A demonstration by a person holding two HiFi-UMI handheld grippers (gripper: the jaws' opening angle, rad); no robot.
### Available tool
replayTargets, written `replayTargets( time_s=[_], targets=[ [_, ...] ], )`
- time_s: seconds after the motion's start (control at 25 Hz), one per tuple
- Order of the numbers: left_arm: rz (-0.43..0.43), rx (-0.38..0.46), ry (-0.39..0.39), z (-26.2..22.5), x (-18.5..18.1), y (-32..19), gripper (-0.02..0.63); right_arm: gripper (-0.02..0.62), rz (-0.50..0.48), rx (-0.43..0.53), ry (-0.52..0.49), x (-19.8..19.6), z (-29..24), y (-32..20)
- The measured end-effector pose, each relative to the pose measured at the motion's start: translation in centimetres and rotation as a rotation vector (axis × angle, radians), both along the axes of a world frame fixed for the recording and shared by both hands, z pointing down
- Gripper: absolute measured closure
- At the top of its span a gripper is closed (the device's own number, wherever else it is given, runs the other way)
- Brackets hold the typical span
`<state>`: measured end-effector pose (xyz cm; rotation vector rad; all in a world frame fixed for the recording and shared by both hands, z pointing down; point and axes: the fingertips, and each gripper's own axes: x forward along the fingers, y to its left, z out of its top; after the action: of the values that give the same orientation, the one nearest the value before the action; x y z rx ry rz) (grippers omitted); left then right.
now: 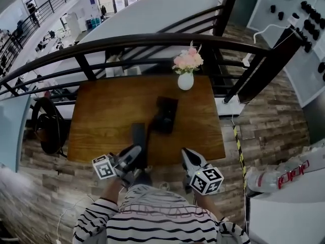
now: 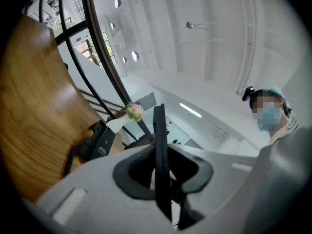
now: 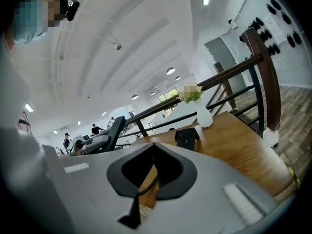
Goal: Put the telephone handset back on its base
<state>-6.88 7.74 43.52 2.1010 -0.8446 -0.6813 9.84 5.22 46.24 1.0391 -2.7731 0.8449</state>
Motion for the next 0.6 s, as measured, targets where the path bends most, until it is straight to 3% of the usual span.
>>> replayTargets(
  time_s=[0.6],
  targets=[
    [0.195,-0.045,-0.009,1.9,-1.5,-11.4,0.537,0.594,0.152,-0.040,0.013,-2.6,0.3,-6.8]
  ],
)
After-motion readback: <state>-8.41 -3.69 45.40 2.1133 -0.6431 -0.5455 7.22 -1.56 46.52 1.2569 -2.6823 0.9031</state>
